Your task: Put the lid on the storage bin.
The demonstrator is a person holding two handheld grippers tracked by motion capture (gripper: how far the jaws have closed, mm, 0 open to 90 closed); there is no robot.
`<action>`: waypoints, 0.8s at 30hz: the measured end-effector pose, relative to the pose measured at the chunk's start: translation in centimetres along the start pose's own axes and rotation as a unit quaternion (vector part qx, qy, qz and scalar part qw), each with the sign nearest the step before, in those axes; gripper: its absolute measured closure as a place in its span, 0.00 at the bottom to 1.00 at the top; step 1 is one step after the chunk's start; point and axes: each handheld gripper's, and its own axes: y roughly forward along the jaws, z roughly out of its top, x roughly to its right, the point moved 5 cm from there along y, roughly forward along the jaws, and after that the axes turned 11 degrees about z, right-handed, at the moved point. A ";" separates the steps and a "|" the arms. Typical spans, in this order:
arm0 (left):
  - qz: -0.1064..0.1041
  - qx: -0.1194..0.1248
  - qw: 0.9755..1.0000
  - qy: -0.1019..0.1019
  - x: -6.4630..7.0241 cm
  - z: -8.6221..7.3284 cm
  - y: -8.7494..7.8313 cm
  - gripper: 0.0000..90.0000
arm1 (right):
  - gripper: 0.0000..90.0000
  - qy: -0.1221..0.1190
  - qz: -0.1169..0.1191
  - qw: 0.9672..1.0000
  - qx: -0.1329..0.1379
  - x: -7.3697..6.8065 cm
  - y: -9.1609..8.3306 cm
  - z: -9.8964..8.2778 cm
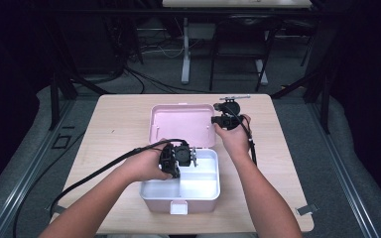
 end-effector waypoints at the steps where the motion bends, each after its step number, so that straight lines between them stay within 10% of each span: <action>1: 0.000 0.000 1.000 -0.001 0.0 0.0 0.0 0.97 | 0.93 0.000 -0.002 1.000 -0.004 -0.1 -0.3 0.0; 24: 0.002 -0.001 1.000 -0.001 0.0 0.0 0.0 0.97 | 0.97 -0.051 0.028 0.995 0.077 -2.7 -5.4 0.0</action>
